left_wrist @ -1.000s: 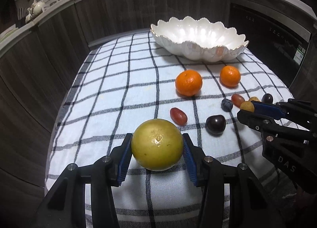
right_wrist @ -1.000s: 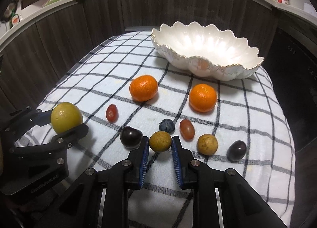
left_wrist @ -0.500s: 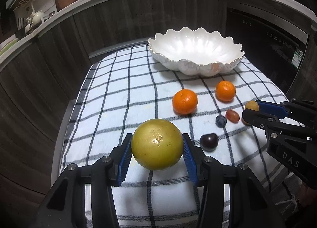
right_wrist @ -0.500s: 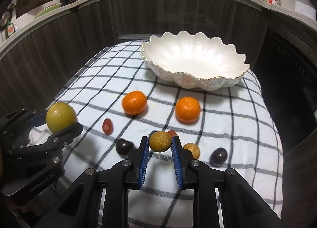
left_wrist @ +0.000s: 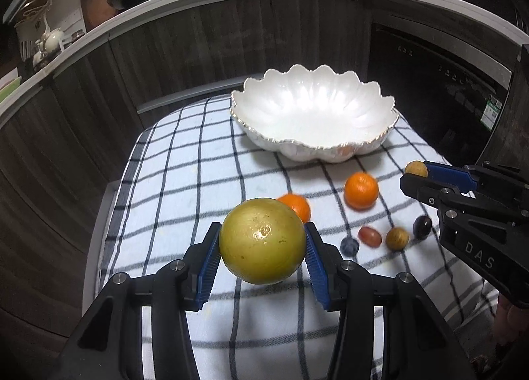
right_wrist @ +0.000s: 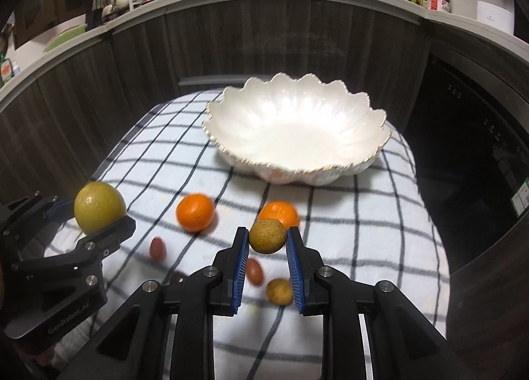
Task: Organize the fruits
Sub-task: 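Lift and carry both held fruits over the white scalloped bowl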
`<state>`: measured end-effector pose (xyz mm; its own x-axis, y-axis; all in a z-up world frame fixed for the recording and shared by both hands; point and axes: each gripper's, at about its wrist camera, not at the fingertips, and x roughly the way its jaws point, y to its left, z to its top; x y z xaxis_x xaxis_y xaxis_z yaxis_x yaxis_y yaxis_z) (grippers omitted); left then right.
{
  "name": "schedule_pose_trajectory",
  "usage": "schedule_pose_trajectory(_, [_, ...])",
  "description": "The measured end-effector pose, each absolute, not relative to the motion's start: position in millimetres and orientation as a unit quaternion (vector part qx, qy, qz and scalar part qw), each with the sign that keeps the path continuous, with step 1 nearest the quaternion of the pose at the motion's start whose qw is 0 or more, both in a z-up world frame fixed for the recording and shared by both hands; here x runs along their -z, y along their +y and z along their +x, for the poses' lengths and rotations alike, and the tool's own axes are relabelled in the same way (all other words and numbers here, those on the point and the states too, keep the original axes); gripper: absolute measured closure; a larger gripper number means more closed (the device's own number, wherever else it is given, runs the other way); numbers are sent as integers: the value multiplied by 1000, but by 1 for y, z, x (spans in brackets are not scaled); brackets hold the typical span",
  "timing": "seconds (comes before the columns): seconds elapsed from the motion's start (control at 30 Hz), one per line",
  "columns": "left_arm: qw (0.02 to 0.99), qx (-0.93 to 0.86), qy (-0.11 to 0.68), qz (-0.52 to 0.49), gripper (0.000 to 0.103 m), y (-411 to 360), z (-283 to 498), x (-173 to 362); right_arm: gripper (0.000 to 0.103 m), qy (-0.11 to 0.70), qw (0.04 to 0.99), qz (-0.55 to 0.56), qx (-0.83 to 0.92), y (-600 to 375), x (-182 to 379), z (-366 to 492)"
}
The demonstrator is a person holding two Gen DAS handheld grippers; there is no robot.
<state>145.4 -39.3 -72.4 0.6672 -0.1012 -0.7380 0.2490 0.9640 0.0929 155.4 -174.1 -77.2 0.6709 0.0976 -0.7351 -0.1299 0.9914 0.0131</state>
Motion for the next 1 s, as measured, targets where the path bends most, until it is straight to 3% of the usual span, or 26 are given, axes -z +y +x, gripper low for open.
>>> schedule_pose_trajectory(1.0, [909, 118, 390, 87, 55, -81, 258, 48, 78, 365, 930, -37, -11, -225, 46, 240])
